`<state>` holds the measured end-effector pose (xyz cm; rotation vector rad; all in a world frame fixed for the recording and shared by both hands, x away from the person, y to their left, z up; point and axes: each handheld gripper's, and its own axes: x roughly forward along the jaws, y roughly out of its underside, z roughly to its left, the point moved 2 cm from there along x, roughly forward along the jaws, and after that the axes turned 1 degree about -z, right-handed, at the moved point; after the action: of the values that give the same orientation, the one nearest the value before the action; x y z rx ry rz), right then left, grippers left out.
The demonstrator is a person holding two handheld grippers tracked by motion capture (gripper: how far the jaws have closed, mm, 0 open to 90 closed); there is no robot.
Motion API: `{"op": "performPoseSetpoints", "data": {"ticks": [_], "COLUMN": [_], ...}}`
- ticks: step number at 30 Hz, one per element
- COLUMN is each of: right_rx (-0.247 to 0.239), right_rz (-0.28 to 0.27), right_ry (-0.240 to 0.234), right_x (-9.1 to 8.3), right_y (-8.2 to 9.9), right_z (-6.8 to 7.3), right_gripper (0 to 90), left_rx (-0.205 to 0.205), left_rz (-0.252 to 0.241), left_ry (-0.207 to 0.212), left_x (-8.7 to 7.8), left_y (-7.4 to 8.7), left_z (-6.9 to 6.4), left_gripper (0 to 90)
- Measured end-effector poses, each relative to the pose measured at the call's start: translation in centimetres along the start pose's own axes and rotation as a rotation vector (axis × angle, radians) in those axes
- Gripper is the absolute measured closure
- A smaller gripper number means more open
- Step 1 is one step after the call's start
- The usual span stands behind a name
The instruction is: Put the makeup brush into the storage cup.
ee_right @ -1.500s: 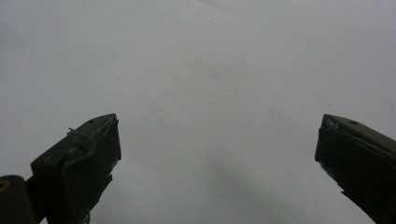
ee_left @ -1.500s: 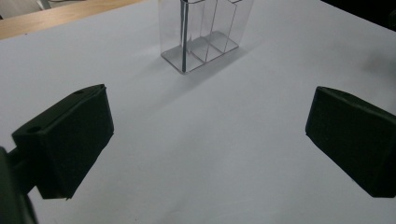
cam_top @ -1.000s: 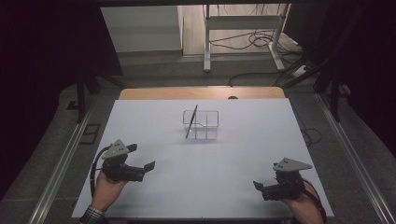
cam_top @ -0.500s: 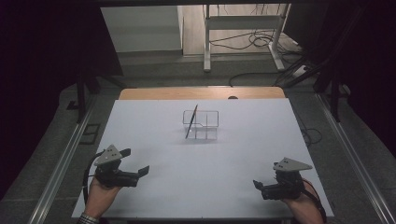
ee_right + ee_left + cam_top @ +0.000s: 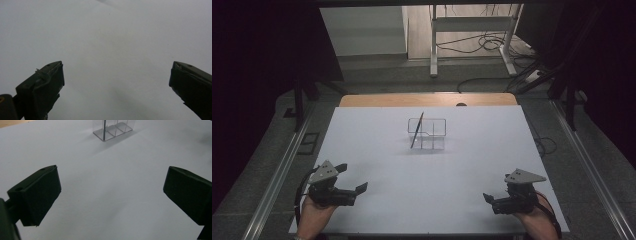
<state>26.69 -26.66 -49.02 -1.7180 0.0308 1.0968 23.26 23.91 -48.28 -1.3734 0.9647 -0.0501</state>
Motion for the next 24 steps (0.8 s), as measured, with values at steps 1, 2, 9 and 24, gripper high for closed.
{"op": "performPoseSetpoints", "data": {"ticks": [1,2,9,24], "right_rx": [0.000,0.000,-0.001,-0.001], "right_rz": [0.000,0.000,0.004,0.006], "right_ry": [-0.001,-0.001,0.000,0.000], "right_x": [0.0,0.0,0.0,0.0], "right_y": [0.0,0.0,0.0,0.0], "right_z": [0.0,0.0,0.0,0.0], "right_gripper": [0.0,0.0,0.0,0.0], "left_rx": [-0.003,-0.003,-0.007,-0.017], "left_rz": [-0.001,-0.001,0.004,0.006], "left_ry": [-0.001,-0.001,-0.008,-0.019], "left_x": [-0.1,-0.2,-0.8,-2.0], "left_y": [0.1,0.1,0.7,1.7], "left_z": [0.0,0.0,-0.1,-0.3], "left_gripper": [1.9,1.9,1.9,1.9]}}
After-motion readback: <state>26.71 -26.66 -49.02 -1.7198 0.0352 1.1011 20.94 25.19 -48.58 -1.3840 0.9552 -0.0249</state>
